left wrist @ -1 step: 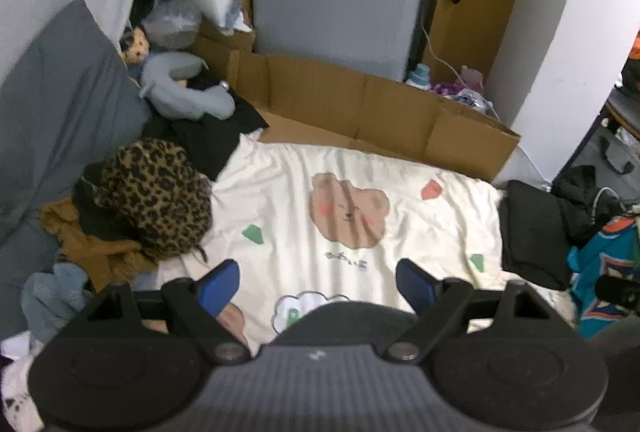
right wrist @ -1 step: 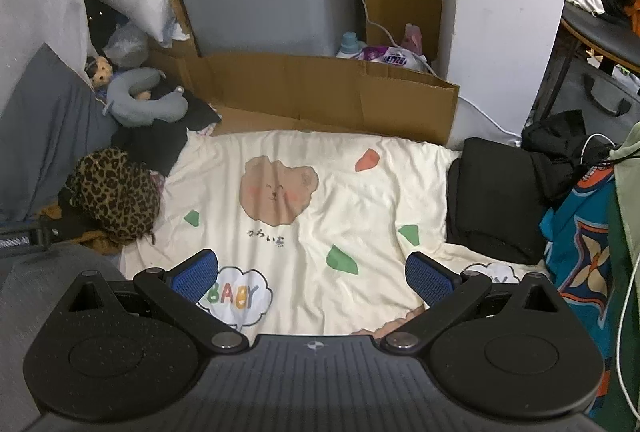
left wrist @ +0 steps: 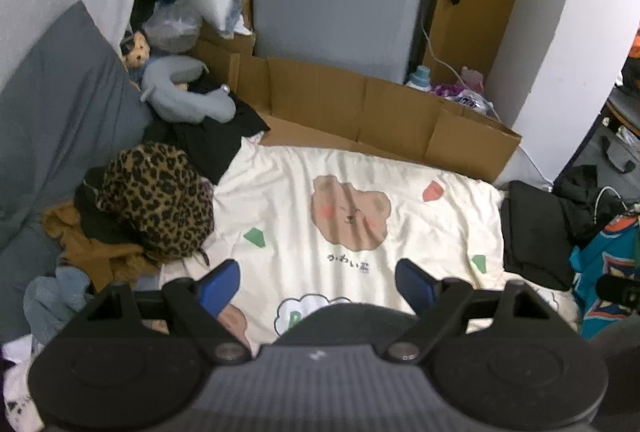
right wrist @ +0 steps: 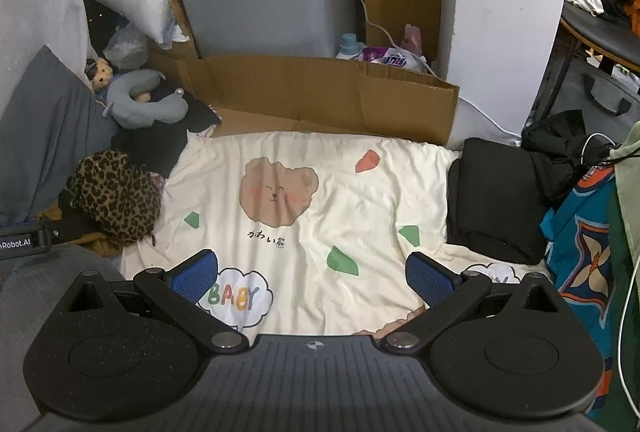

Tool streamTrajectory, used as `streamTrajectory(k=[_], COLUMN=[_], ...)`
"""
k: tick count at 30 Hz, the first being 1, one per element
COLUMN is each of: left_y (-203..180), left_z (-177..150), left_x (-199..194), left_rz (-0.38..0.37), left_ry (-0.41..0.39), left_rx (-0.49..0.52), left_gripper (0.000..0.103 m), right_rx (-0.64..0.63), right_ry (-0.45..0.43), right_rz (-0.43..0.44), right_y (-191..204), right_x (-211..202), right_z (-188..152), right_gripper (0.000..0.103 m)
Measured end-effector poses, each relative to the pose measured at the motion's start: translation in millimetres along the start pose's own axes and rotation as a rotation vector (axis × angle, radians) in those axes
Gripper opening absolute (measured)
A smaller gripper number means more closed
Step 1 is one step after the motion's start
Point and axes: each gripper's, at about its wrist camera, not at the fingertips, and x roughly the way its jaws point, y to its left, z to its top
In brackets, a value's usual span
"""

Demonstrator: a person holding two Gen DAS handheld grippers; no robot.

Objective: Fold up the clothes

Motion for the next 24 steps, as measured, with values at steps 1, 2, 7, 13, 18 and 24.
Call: streamTrajectory(k=[1, 2, 7, 13, 18, 24], left_y=[1.9, 5.1, 38.8, -0.1, -3.4, -5.7], left_z=[0.4, 1.1, 4.9, -1.3, -2.3, -0.5], left_x=[1.0, 1.9, -0.2, -4.0, -0.7, 5.0], left_rz=[-0.007, -0.015, -0.034, 0.05, 0.049, 0.059], left_ry=[0.0, -0.002, -0.032, -0.069, -0.068, -0.041], left_rx=[0.006, 0.011, -0.034, 0.048, 0.043, 0.04], left_gripper=[0.086, 0.085, 0.085, 0.092, 0.092, 0.093], right_rx=[-0.004, -0.008, -0.028, -0.014, -0.041, -0.037], right_ry=[-0.002, -0.001, 0.003, -0.048, -0.052, -0.051], right_rz=[-0.001, -0.006, -0.021, -0.006, -0.037, -0.042], right_y=[0.4, 1.0, 7.5, 1.0, 2.5, -0.3], right_x=[0.1, 0.8, 7.7, -2.3, -1.7, -0.9], right_z=[0.0, 0.2, -1.0, -5.7, -2.4, -1.9], right_gripper=[0.102, 0.102, 0.102, 0.102, 0.102, 0.102])
